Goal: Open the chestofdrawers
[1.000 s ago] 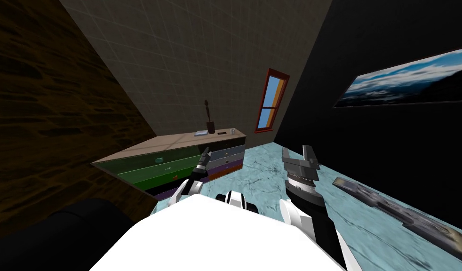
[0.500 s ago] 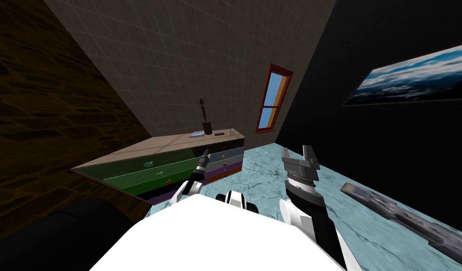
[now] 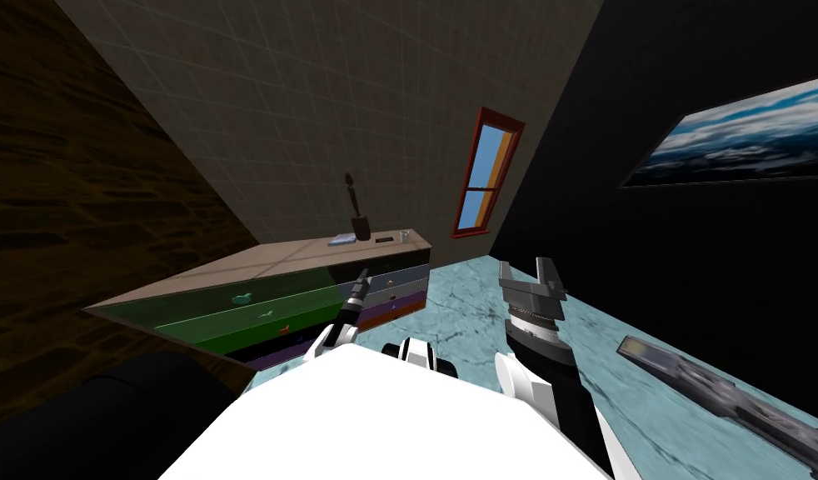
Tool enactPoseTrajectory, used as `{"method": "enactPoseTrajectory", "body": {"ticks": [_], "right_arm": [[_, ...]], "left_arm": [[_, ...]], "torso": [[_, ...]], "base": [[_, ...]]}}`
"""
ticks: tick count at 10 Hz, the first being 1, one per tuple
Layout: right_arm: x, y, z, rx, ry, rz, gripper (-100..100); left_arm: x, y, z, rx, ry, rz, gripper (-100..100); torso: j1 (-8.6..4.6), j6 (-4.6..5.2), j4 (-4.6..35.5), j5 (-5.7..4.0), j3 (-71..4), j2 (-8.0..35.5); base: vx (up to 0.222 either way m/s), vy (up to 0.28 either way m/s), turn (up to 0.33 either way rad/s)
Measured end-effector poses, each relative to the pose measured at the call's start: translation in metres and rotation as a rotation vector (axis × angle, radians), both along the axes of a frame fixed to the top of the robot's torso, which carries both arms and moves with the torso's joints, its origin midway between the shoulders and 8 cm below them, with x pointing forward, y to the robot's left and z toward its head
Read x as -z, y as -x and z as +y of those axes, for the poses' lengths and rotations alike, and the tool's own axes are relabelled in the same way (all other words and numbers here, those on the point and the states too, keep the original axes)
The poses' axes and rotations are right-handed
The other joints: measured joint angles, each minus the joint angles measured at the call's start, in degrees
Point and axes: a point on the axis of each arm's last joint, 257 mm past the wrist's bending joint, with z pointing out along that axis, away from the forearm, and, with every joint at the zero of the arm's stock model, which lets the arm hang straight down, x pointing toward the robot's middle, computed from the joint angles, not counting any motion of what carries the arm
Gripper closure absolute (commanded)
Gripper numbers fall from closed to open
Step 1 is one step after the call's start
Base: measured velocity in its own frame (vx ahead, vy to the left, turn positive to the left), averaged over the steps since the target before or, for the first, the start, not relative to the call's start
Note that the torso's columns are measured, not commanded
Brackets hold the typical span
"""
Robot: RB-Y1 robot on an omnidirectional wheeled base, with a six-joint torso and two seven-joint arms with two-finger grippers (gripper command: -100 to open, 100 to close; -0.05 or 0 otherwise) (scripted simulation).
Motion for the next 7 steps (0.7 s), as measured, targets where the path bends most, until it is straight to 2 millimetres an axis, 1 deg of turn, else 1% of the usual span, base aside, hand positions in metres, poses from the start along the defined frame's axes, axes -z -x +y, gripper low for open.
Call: {"method": "enactPoseTrajectory", "body": {"ticks": [3, 7], "right_arm": [[0.000, 0.000, 0.000, 0.000, 0.000, 0.000, 0], [0.000, 0.000, 0.000, 0.000, 0.000, 0.000, 0]], "left_arm": [[0.022, 0.001, 0.010, -0.026, 0.032, 0.032, -100], [0.051, 0.004, 0.016, -0.063, 0.092, 0.070, -100]], "torso": [[0.06, 0.00, 0.01, 0.02, 0.01, 0.01], [-0.04, 0.00, -0.01, -0.02, -0.01, -0.02]], "base": [[0.131, -0.072, 0.033], [0.124, -0.076, 0.028]]}}
